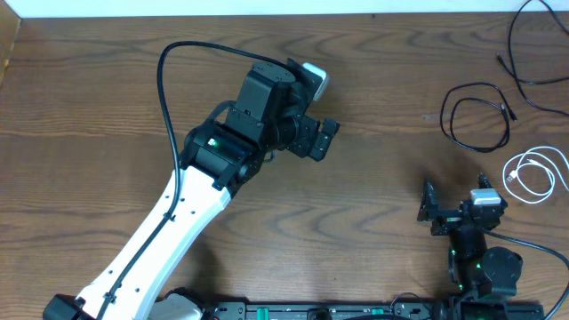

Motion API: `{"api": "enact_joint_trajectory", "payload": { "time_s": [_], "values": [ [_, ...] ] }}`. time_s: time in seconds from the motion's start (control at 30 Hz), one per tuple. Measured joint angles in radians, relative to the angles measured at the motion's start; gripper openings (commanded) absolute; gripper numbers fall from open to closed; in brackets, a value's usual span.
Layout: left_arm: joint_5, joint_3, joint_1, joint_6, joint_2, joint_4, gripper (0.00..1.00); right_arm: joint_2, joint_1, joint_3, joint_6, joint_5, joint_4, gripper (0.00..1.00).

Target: Untangle cables

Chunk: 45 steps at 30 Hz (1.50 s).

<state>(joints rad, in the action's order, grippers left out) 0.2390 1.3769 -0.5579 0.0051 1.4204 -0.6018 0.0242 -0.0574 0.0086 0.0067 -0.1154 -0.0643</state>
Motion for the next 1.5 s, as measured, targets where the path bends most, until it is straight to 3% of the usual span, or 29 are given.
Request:
{"api": "enact_joint_trajectory", "payload": {
  "time_s": [0.4, 0.8, 0.97, 1.2, 1.33, 1.5],
  "values": [
    [-0.002, 0.000, 0.000, 0.000, 0.000, -0.098, 0.98, 0.000, 0.000, 0.000, 0.000, 0.000, 0.000, 0.99],
    [-0.156, 0.000, 0.063, 0.029, -0.005, 0.000, 0.98, 0.000, 0.000, 0.000, 0.000, 0.000, 0.000, 0.99],
    [-0.107, -0.025, 0.192, 0.040, -0.046, 0.227, 0.98, 0.000, 0.000, 0.000, 0.000, 0.000, 0.000, 0.99],
    [-0.037, -0.134, 0.336, 0.045, -0.179, 0.379, 0.98, 0.000, 0.000, 0.000, 0.000, 0.000, 0.000, 0.99],
    [-0.023, -0.263, 0.389, 0.045, -0.265, 0.494, 0.98, 0.000, 0.000, 0.000, 0.000, 0.000, 0.000, 0.99],
    [-0.016, -0.487, 0.438, 0.046, -0.388, 0.761, 0.98, 0.001, 0.000, 0.000, 0.000, 0.000, 0.000, 0.99]
  ]
}}
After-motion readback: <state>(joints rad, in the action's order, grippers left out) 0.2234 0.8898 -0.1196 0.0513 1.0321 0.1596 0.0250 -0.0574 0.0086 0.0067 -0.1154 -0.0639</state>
